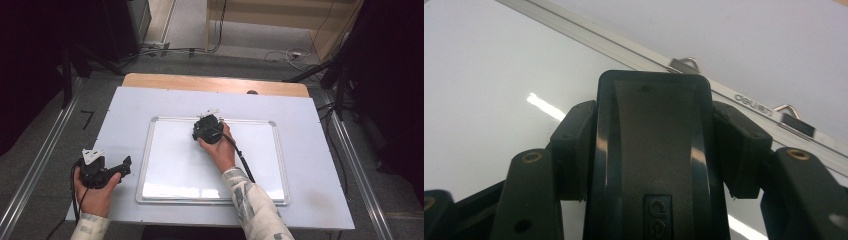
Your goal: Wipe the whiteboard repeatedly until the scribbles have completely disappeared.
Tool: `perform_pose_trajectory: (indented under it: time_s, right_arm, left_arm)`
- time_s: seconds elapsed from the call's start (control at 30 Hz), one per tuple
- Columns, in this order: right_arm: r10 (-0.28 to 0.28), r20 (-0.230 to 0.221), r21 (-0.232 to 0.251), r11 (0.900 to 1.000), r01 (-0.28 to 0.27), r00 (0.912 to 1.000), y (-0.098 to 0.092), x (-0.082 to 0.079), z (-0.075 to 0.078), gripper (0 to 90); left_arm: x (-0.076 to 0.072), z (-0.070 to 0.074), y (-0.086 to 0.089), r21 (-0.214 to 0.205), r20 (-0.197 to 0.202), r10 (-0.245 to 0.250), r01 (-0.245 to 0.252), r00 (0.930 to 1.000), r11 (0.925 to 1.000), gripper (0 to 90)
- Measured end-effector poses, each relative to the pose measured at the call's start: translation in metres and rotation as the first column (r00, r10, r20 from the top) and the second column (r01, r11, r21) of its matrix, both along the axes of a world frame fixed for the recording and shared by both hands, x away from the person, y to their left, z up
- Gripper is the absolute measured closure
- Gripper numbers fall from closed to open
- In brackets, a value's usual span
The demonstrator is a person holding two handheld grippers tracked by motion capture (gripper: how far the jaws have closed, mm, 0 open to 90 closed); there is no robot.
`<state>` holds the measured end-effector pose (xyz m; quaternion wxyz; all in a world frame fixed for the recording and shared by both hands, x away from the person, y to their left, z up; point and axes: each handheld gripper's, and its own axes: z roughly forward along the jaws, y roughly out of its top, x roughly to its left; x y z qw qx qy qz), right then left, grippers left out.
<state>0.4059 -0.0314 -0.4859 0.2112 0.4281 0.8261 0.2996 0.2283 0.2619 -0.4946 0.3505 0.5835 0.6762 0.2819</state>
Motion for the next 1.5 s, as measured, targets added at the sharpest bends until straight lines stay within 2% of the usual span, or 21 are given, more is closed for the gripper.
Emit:
perform_pose_trajectory:
  time_s: [0.1,0.33,0.4,0.53,0.73,0.97,1.2,1.47,1.5]
  right_arm:
    - [-0.016,-0.002,0.0,0.9999,0.016,0.9999,-0.006,0.001,0.0,39.1]
    - [-0.074,-0.007,0.009,0.9973,0.074,0.9973,-0.035,0.008,0.001,39.2]
    - [-0.076,-0.009,0.008,0.9971,0.076,0.9971,-0.035,0.008,0.001,39.2]
    - [-0.067,0.001,-0.012,0.9977,0.067,0.9977,-0.025,0.006,0.001,39.2]
    - [-0.029,0.0,-0.01,0.9995,0.029,0.9996,-0.001,0.002,0.0,39.2]
    - [-0.012,0.0,-0.011,0.9999,0.012,0.9999,0.011,0.0,0.0,39.2]
    - [0.04,0.002,-0.012,0.9991,-0.04,0.9992,0.032,-0.008,-0.001,39.2]
    - [0.008,-0.013,-0.007,0.9999,-0.008,0.9999,0.019,-0.004,0.0,39.1]
    - [-0.008,-0.015,-0.005,1.0,0.008,0.9999,0.011,-0.001,0.001,39.1]
  left_arm:
    - [0.0,0.0,0.0,0.0,0.0,0.001,-0.001,1.0,1.0,7.1]
    - [0.0,0.0,0.0,0.001,0.0,0.0,0.0,1.0,1.0,7.0]
    - [0.0,-0.001,0.0,0.002,0.0,-0.001,0.001,1.0,1.0,7.1]
    - [0.001,0.0,-0.001,0.005,0.0,-0.003,0.003,1.0,1.0,7.0]
    - [0.001,0.0,-0.001,0.006,-0.003,-0.003,0.003,1.0,1.0,7.0]
    - [0.001,0.0,-0.001,0.002,0.0,-0.003,0.003,1.0,1.0,7.0]
    - [0.001,0.0,-0.002,0.005,-0.001,-0.004,0.004,1.0,1.0,7.0]
    - [0.001,0.0,0.0,0.001,0.001,-0.004,0.004,1.0,1.0,7.1]
    - [0.001,0.0,0.0,0.001,0.003,-0.005,0.005,1.0,1.0,7.0]
